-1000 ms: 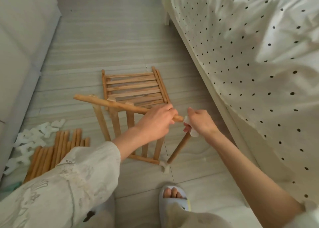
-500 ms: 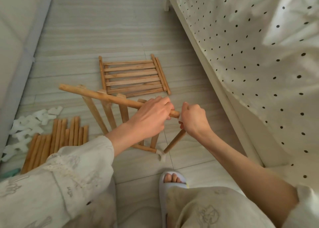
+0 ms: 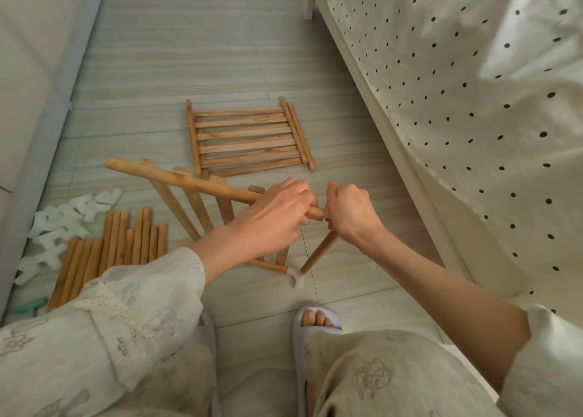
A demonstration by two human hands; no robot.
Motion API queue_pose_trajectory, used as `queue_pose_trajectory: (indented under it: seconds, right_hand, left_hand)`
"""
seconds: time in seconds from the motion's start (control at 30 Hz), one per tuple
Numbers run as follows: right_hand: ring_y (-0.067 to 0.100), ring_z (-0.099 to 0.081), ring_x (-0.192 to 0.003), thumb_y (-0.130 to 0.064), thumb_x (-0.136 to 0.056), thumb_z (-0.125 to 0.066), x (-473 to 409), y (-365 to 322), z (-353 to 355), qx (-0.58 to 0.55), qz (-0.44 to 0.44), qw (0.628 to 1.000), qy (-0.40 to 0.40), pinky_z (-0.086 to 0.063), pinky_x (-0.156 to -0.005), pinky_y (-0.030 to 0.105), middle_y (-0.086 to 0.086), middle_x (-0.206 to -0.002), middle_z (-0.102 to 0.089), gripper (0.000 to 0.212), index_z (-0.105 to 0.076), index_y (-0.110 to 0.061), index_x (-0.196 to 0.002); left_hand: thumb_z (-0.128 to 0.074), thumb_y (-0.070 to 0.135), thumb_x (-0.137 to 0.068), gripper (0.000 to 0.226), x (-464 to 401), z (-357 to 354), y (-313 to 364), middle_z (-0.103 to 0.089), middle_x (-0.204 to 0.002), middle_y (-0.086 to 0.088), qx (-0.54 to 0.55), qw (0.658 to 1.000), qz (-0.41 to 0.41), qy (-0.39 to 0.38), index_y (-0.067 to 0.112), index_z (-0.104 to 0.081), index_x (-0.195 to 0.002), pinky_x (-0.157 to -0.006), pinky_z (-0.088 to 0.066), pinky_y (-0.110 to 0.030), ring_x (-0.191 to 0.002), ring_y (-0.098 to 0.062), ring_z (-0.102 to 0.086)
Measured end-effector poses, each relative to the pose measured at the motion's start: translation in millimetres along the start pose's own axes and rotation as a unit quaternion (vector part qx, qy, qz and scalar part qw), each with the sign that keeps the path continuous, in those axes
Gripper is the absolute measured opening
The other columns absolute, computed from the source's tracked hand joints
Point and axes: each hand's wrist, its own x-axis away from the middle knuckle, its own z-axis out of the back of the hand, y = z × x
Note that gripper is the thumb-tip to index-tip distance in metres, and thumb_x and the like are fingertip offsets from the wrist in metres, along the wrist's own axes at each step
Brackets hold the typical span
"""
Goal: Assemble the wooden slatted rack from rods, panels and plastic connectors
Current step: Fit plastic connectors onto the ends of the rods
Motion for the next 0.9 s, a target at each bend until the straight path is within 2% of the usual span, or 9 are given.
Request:
queue_pose_trajectory:
  seconds: [0.07, 0.13, 0.3, 0.47, 0.57, 0.63, 0.73, 0.83, 0.9]
  right_hand:
    - [0.046, -0.059, -0.096, -0.005, -0.099, -0.025, 1.4, -2.3, 1.2, 0.008, 0.003, 1.0, -0.026, -0.049, -0.086, 0.049, 0.033, -0.1, -0.06, 0.034, -0.057, 0.007, -0.101]
    - [0.045, -0.059, -0.097, -0.005, -0.1, -0.025, 5.8, -3.4, 0.4, 0.034, 0.016, 0.999, -0.037, -0.049, -0.087, 0.048, 0.033, -0.103, -0.059, 0.035, -0.055, 0.009, -0.107]
    - [0.044, -0.059, -0.093, -0.004, -0.099, -0.027, 15.4, -6.2, -6.7, 0.109, 0.064, 0.991, -0.047, -0.049, -0.084, 0.047, 0.031, -0.099, -0.06, 0.031, -0.055, 0.007, -0.105]
    - [0.04, -0.062, -0.078, -0.01, -0.097, -0.025, -1.9, -9.0, -5.3, 0.094, 0.037, 0.994, -0.032, -0.052, -0.075, 0.041, 0.023, -0.083, -0.065, 0.035, -0.054, 0.003, -0.084]
    - [0.022, -0.054, -0.061, -0.026, -0.101, -0.026, -14.7, -15.5, -0.2, -0.013, -0.017, 0.999, -0.024, -0.041, -0.057, 0.028, 0.008, -0.063, -0.057, 0.048, -0.05, -0.007, -0.064]
    - [0.016, -0.049, -0.062, -0.035, -0.102, -0.025, -18.5, -13.0, -3.4, -0.152, -0.035, 0.988, -0.017, -0.037, -0.057, 0.026, 0.002, -0.063, -0.054, 0.054, -0.051, -0.012, -0.061]
    - [0.014, -0.055, -0.064, -0.041, -0.102, -0.022, -12.8, 6.4, -12.0, -0.383, -0.076, 0.92, -0.019, -0.041, -0.062, 0.026, 0.003, -0.067, -0.059, 0.057, -0.059, -0.01, -0.072]
    - [0.009, -0.067, -0.071, -0.025, -0.104, -0.026, -3.6, 40.8, -23.3, -0.456, -0.072, 0.887, -0.029, -0.048, -0.073, 0.022, 0.004, -0.076, -0.068, 0.044, -0.062, -0.004, -0.089]
    - [0.012, -0.067, -0.089, -0.008, -0.1, -0.034, 1.8, 58.4, -33.1, -0.434, -0.023, 0.9, -0.046, -0.047, -0.087, 0.03, 0.004, -0.09, -0.07, 0.031, -0.064, -0.006, -0.094]
  left_hand:
    - [-0.057, 0.007, -0.091, 0.025, 2.6, 0.2, -1.3, -0.052, -0.107, 0.0, 0.002, 1.0, -0.001, 0.001, 0.009, -0.058, -0.116, -0.089, -0.038, -0.026, -0.1, -0.012, -0.042]
    - [-0.057, 0.008, -0.092, 0.025, 4.6, 1.1, -2.3, -0.052, -0.108, 0.0, 0.009, 1.0, 0.003, -0.001, 0.009, -0.058, -0.117, -0.088, -0.036, -0.024, -0.1, -0.012, -0.042]
    - [-0.055, 0.01, -0.092, 0.026, 8.6, 5.1, -4.2, -0.051, -0.11, 0.0, 0.005, 1.0, 0.017, 0.0, 0.009, -0.056, -0.119, -0.089, -0.035, -0.023, -0.103, -0.012, -0.041]
    - [-0.053, 0.014, -0.094, 0.028, 6.0, 7.7, -3.7, -0.048, -0.115, 0.002, -0.017, 0.999, 0.024, -0.018, 0.013, -0.052, -0.122, -0.093, -0.038, -0.031, -0.106, -0.013, -0.039]
    - [-0.052, 0.017, -0.095, 0.027, 5.7, 3.7, -3.3, -0.045, -0.115, 0.004, -0.043, 0.999, 0.008, -0.013, 0.017, -0.05, -0.122, -0.093, -0.035, -0.028, -0.107, -0.012, -0.037]
    - [-0.05, 0.023, -0.096, 0.025, 5.8, 1.3, -4.9, -0.045, -0.114, 0.004, -0.053, 0.999, 0.005, 0.003, 0.017, -0.049, -0.12, -0.091, -0.032, -0.026, -0.106, -0.012, -0.039]
    - [-0.05, 0.031, -0.095, 0.032, 3.0, 5.4, -7.5, -0.045, -0.117, 0.004, -0.016, 0.999, 0.041, 0.023, 0.018, -0.046, -0.124, -0.091, -0.029, -0.023, -0.106, -0.012, -0.044]
    - [-0.052, 0.044, -0.092, 0.052, -2.4, 9.1, -7.0, -0.044, -0.13, 0.005, 0.008, 0.998, 0.061, 0.019, 0.021, -0.035, -0.135, -0.096, -0.029, -0.026, -0.113, -0.011, -0.044]
    - [-0.053, 0.052, -0.088, 0.066, -4.0, 8.6, -5.1, -0.039, -0.137, 0.006, -0.006, 0.999, 0.048, 0.001, 0.027, -0.024, -0.142, -0.098, -0.03, -0.031, -0.12, -0.012, -0.042]
